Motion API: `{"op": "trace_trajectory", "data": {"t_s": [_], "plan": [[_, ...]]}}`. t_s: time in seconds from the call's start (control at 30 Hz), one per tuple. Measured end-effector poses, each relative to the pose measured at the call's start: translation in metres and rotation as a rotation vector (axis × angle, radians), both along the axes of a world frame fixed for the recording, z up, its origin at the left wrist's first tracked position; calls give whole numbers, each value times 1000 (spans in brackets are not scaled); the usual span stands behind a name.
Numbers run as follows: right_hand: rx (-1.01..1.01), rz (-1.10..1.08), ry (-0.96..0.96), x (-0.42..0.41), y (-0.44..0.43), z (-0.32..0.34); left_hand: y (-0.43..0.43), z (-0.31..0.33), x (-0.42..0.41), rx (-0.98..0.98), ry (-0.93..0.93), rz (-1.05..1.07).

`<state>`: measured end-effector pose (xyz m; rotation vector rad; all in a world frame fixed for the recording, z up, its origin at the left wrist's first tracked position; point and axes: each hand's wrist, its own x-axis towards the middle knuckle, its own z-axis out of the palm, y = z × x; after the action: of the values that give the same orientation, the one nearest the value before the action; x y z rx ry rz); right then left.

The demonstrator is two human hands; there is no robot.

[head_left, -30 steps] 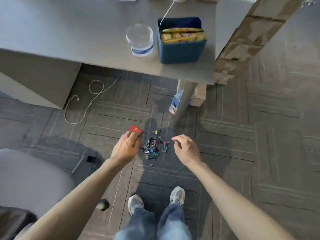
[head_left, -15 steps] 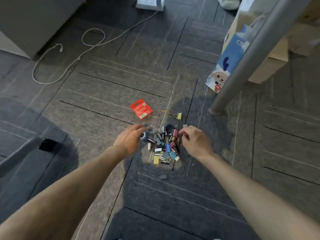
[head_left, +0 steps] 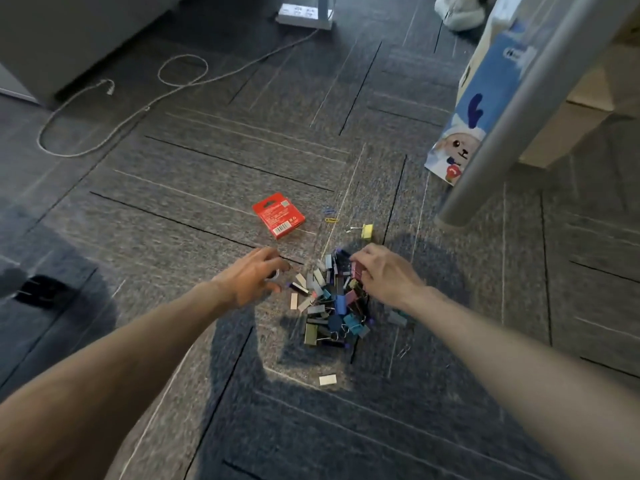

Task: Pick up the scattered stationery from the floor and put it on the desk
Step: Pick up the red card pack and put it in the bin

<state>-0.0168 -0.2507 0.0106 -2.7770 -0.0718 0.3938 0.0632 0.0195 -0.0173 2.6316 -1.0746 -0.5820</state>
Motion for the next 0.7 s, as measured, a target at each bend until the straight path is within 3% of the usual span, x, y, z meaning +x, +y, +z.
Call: {"op": "trace_trajectory", "data": {"t_s": [0.13, 0.3, 0.43, 0.7], "plan": [[28, 16, 24, 3, 11, -5, -7, 3, 3, -162, 31, 358], [55, -24, 11, 5, 4, -12, -15, 14, 36, -160, -55, 571], [81, -82, 39, 6, -11, -12, -31, 24, 60, -161, -76, 640], [81, -136, -58, -4, -22, -13, -68, 21, 90, 129, -39, 654]]}}
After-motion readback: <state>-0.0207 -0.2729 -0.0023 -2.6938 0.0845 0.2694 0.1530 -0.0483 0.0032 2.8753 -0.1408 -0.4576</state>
